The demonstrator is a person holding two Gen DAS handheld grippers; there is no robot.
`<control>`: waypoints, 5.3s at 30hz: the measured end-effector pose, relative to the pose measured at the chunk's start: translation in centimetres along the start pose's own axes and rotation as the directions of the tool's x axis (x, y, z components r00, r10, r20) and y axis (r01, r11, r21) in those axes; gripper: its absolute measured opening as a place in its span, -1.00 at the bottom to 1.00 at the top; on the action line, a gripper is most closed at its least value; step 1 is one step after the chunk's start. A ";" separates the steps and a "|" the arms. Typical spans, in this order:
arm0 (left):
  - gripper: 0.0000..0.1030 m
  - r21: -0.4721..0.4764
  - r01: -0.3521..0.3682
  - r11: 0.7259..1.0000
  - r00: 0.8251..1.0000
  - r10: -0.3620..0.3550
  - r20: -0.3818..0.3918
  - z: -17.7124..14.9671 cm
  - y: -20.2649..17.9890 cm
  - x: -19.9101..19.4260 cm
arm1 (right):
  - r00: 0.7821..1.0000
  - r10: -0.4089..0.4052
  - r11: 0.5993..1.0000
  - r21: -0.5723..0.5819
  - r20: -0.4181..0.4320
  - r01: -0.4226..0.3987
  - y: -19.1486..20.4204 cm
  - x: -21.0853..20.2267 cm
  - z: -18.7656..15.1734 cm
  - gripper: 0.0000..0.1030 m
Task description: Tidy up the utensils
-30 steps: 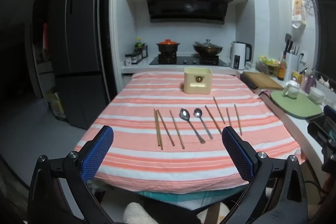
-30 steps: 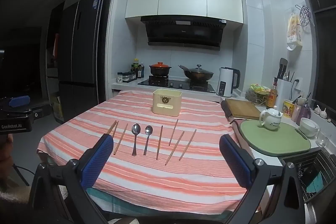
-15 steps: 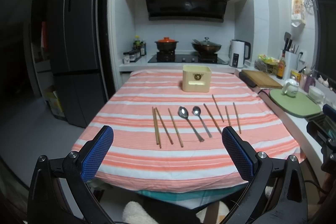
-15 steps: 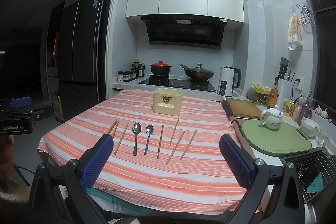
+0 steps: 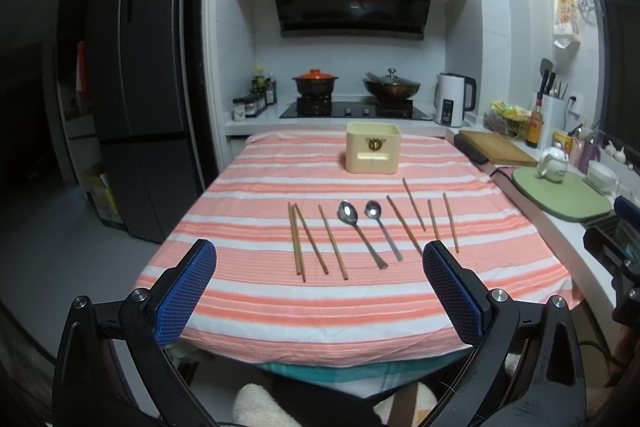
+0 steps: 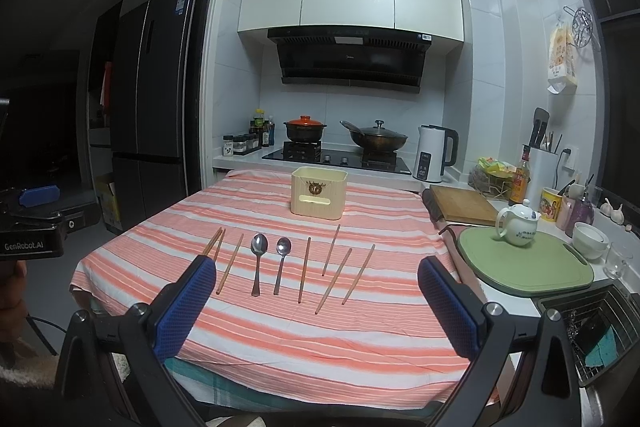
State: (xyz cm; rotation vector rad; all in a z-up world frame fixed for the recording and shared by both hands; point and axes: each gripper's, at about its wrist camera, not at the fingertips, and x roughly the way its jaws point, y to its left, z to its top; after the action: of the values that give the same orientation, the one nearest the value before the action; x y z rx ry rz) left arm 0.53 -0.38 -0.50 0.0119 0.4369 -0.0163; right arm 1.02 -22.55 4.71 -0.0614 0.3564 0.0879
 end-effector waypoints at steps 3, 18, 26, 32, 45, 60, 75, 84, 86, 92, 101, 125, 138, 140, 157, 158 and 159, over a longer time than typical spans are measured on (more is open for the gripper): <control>0.99 0.000 0.004 1.000 1.000 -0.004 -0.003 0.0 0.1 0.1 | 1.000 -0.002 1.000 0.000 -0.003 0.002 -0.1 0.0 0.0 0.99; 0.99 0.014 0.008 1.000 1.000 -0.008 -0.014 0.3 -0.3 0.3 | 1.000 -0.007 1.000 0.011 -0.009 0.008 -0.7 0.2 0.2 0.99; 0.99 0.016 0.009 1.000 1.000 -0.009 -0.018 0.4 -0.3 0.5 | 1.000 -0.004 1.000 0.009 -0.014 0.004 -0.5 0.6 0.3 0.99; 0.99 0.016 0.011 1.000 1.000 -0.011 -0.020 0.5 -0.2 0.6 | 1.000 -0.003 1.000 0.009 -0.016 0.003 -0.5 0.6 0.4 0.99; 0.99 0.020 0.015 1.000 1.000 -0.014 -0.024 0.5 -0.2 0.8 | 1.000 -0.003 1.000 0.009 -0.018 0.003 -0.5 0.7 0.2 0.99; 0.99 0.021 0.019 1.000 0.999 -0.019 -0.027 0.5 -0.3 0.7 | 1.000 -0.004 1.000 0.008 -0.018 0.004 -0.4 0.7 0.2 0.99; 0.99 0.022 0.020 1.000 0.999 -0.019 -0.029 0.5 -0.3 0.7 | 1.000 -0.004 1.000 0.009 -0.020 0.004 -0.4 0.7 0.1 0.99; 0.99 0.024 0.022 0.999 0.999 -0.021 -0.031 0.4 -0.4 0.8 | 1.000 -0.005 1.000 0.009 -0.020 0.005 -0.4 0.7 0.2 0.99; 0.99 0.023 0.022 1.000 0.999 -0.021 -0.031 0.4 -0.4 0.8 | 1.000 -0.005 1.000 0.009 -0.020 0.005 -0.4 0.7 0.1 0.99; 0.99 0.023 0.024 0.999 0.999 -0.024 -0.039 0.2 -0.5 0.8 | 1.000 -0.004 1.000 0.008 -0.020 0.004 -0.5 0.7 0.2 0.99; 0.99 0.021 0.032 0.999 0.998 -0.031 -0.055 0.1 -0.5 1.3 | 1.000 -0.012 1.000 0.014 -0.016 0.013 -0.6 0.7 -0.1 0.99; 0.99 -0.046 -0.004 0.999 0.994 -0.001 -0.113 0.5 5.2 7.8 | 0.998 -0.043 0.999 0.014 -0.051 0.044 -2.5 4.5 0.4 0.99; 0.99 0.013 0.008 1.000 0.944 -0.003 -0.329 -5.6 8.1 22.0 | 0.976 -0.100 0.994 0.021 -0.193 0.106 -6.0 13.4 -2.5 0.99; 0.99 0.026 0.019 0.999 0.936 -0.009 -0.351 -6.2 8.3 23.9 | 0.968 -0.098 0.994 0.020 -0.232 0.105 -6.2 15.0 -3.2 0.99; 0.99 0.129 0.029 0.991 0.893 0.032 -0.448 -8.2 7.9 32.0 | 0.936 -0.054 0.998 -0.007 -0.348 0.055 -5.1 22.4 -3.8 0.99; 0.99 0.128 0.030 0.991 0.894 0.031 -0.447 -8.1 7.9 32.2 | 0.935 -0.054 0.999 -0.010 -0.351 0.054 -5.0 22.7 -3.9 0.99; 0.99 0.124 0.030 0.992 0.894 0.029 -0.447 -8.1 7.9 32.3 | 0.933 -0.056 0.998 -0.015 -0.355 0.054 -5.1 23.0 -3.9 0.99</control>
State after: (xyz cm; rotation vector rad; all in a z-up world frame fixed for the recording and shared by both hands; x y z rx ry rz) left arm 26.52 7.25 -21.41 0.1449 0.9006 -0.0424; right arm 21.63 -26.15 -6.79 -0.0926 0.7172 0.0214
